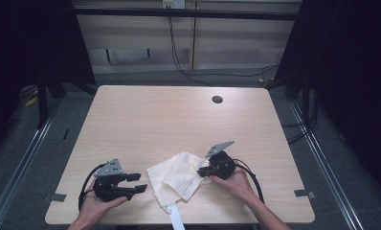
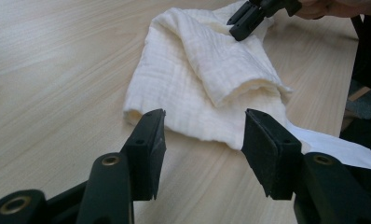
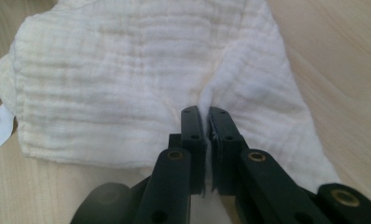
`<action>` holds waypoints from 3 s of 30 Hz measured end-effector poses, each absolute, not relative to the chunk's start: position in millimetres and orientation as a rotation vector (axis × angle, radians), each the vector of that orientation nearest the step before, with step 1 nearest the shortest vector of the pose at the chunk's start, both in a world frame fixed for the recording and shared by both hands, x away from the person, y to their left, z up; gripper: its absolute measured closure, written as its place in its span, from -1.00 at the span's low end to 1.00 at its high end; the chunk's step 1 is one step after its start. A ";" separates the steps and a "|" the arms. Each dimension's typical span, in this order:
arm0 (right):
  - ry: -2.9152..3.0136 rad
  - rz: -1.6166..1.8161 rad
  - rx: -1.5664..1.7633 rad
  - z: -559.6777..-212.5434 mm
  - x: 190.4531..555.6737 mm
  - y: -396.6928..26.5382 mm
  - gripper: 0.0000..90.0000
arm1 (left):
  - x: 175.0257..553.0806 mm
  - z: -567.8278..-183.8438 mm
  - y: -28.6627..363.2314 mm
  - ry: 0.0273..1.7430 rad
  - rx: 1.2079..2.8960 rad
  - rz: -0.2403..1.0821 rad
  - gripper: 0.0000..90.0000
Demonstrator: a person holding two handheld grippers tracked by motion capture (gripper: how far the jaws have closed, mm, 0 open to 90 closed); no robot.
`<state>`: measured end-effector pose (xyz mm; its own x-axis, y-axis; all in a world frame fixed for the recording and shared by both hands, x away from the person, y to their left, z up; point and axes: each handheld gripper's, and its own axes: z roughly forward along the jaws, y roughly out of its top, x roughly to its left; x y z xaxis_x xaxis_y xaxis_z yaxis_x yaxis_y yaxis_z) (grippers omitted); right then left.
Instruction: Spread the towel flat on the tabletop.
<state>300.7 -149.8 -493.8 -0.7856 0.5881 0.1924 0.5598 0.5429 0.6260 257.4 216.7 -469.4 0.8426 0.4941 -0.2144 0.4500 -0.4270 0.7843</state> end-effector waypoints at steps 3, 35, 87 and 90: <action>2.724 1.076 1.007 -493.3 295.1 -143.1 0.90 | 257.4 -469.4 216.3 0.687 2.084 0.060 0.11; 2.408 1.199 1.227 -470.5 257.2 -247.8 0.47 | 245.6 -473.2 102.9 0.341 2.264 -0.078 0.57; 2.491 1.042 1.146 -493.8 261.9 -229.3 0.95 | 248.1 -474.0 109.2 0.302 2.273 -0.025 0.87; 2.459 1.096 1.138 -486.3 261.4 -233.1 0.95 | 244.5 -478.7 101.7 0.259 2.331 -0.029 0.63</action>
<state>261.4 -233.1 -486.3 -0.6766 0.7286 0.1063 0.5663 0.4226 0.7076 244.5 101.7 -478.7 0.9791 0.1774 -0.0996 0.1950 -0.6787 0.7081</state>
